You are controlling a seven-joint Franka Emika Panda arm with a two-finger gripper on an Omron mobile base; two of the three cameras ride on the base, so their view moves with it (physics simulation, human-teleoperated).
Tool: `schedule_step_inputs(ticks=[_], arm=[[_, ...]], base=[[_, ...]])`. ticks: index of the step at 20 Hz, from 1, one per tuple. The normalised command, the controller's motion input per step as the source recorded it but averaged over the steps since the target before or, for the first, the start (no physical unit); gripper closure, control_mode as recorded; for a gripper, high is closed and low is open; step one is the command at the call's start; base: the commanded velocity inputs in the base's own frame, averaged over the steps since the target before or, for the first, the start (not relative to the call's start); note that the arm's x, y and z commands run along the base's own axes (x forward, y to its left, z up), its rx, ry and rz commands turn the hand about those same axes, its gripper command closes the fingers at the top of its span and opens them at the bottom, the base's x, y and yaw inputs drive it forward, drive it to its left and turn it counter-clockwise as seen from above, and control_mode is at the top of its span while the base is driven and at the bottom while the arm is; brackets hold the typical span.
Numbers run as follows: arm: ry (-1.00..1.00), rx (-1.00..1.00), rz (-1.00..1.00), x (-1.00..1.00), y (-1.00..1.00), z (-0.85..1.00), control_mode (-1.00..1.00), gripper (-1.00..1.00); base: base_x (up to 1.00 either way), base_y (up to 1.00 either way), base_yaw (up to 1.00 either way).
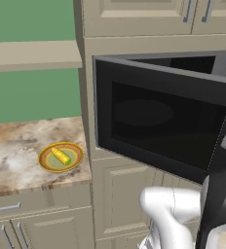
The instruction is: Pick the corn from the counter and place it in the microwave. Then turn on the microwave.
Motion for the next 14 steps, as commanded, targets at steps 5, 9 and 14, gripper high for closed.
schedule_step_inputs(ticks=[5,9,14], arm=[[-0.02,-0.07,-0.02,-0.60,0.00,0.00,-1.00,-1.00],[-0.01,-0.06,0.00,-0.61,0.00,0.00,-1.00,-1.00],[-0.02,-0.04,0.05,-0.43,-0.02,0.00,-1.00,-1.00]], base=[[0.00,0.00,0.00],[0.00,0.00,0.00],[0.00,0.00,0.00]])
